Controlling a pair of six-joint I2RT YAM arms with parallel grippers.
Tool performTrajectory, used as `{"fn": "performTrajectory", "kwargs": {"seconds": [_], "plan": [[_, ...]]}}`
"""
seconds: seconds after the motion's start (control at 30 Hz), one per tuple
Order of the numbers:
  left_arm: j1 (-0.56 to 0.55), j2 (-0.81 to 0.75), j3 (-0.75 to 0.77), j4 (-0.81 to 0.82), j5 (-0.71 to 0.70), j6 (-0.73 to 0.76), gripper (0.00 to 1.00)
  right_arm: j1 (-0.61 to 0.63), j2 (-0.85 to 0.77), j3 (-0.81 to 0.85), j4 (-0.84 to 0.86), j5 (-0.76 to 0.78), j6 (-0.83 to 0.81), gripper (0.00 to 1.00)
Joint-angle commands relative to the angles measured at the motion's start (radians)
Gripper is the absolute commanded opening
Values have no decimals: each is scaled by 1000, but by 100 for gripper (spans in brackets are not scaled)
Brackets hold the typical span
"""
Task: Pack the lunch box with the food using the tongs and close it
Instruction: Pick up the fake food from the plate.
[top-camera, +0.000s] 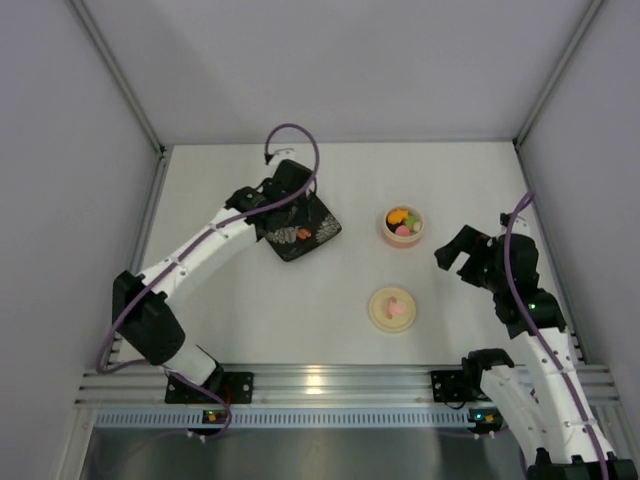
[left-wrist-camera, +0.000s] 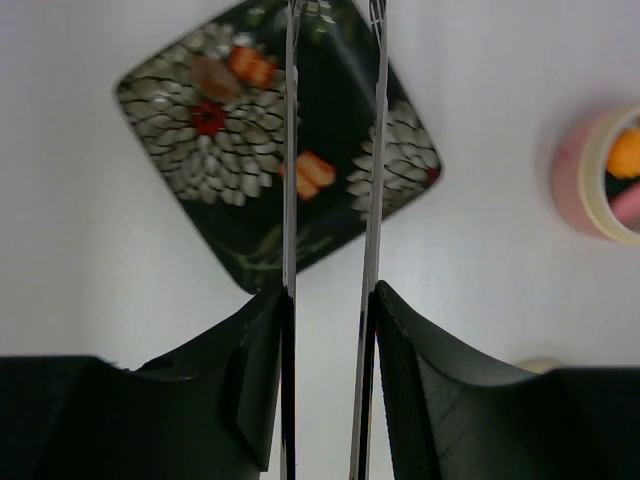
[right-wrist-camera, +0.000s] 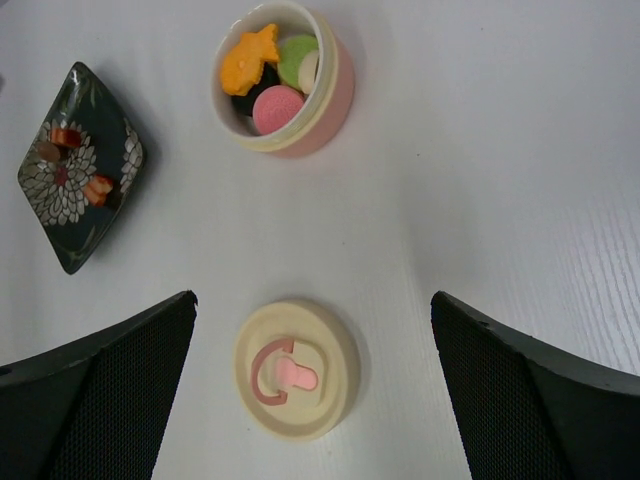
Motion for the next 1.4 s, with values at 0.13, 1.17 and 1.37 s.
{"fn": "performTrajectory", "kwargs": {"seconds": [0.13, 1.17, 1.37], "plan": [[166, -156, -196, 69, -36, -34, 46, -16, 20, 12, 52, -24, -4, 100], [216, -79, -291, 155, 23, -61, 44, -16, 18, -27, 76, -36, -1, 99], [215, -81, -310, 155, 22, -64, 44, -16, 18, -28, 75, -36, -1, 99]]}}
